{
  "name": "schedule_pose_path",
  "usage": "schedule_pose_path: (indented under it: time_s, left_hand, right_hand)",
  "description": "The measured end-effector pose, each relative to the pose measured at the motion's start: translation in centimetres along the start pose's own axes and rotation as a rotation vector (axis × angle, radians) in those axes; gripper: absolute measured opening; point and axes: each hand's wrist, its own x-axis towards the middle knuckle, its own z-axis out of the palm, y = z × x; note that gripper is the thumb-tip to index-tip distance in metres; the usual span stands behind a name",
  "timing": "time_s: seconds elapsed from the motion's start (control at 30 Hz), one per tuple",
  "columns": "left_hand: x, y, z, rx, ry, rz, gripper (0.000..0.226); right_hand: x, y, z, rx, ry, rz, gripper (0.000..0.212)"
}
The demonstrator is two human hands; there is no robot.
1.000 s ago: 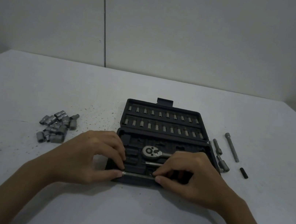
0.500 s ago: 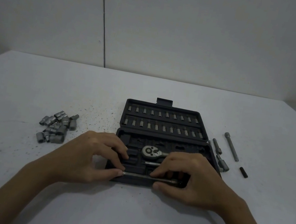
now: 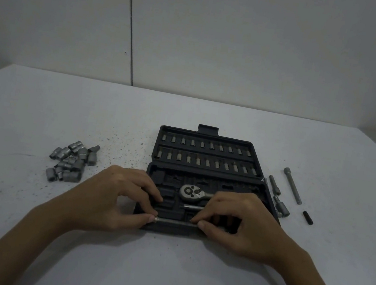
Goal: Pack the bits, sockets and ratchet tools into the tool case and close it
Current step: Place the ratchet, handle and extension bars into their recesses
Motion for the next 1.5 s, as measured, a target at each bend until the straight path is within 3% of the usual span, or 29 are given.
schedule_pose_path:
  time_s: [0.63,0.9,1.2,1.5]
  left_hand:
    - [0.9,1.0,1.4,0.065,0.058,0.076,0.013]
    - [4.1,3.7,5.5,0.119,0.115,0.112,0.016]
    - [9.7,7.0,10.0,0.104,0.145,0.135,0.024]
    - [14.5,7.9,12.9,0.148,0.104,0.099,0.022]
  right_hand:
    - [-0.9,-0.3,-0.2,-0.078,0.014,0.059,0.018]
    - [-3.5,0.1,-0.6,-0.251,0.163,0.154,0.025]
    - [-6.6,2.6,-2.0,-0.392,0.45,0.395,0.017]
    - [-7.4,4.7,-3.6,-0.535,0.533,0.736,0.018]
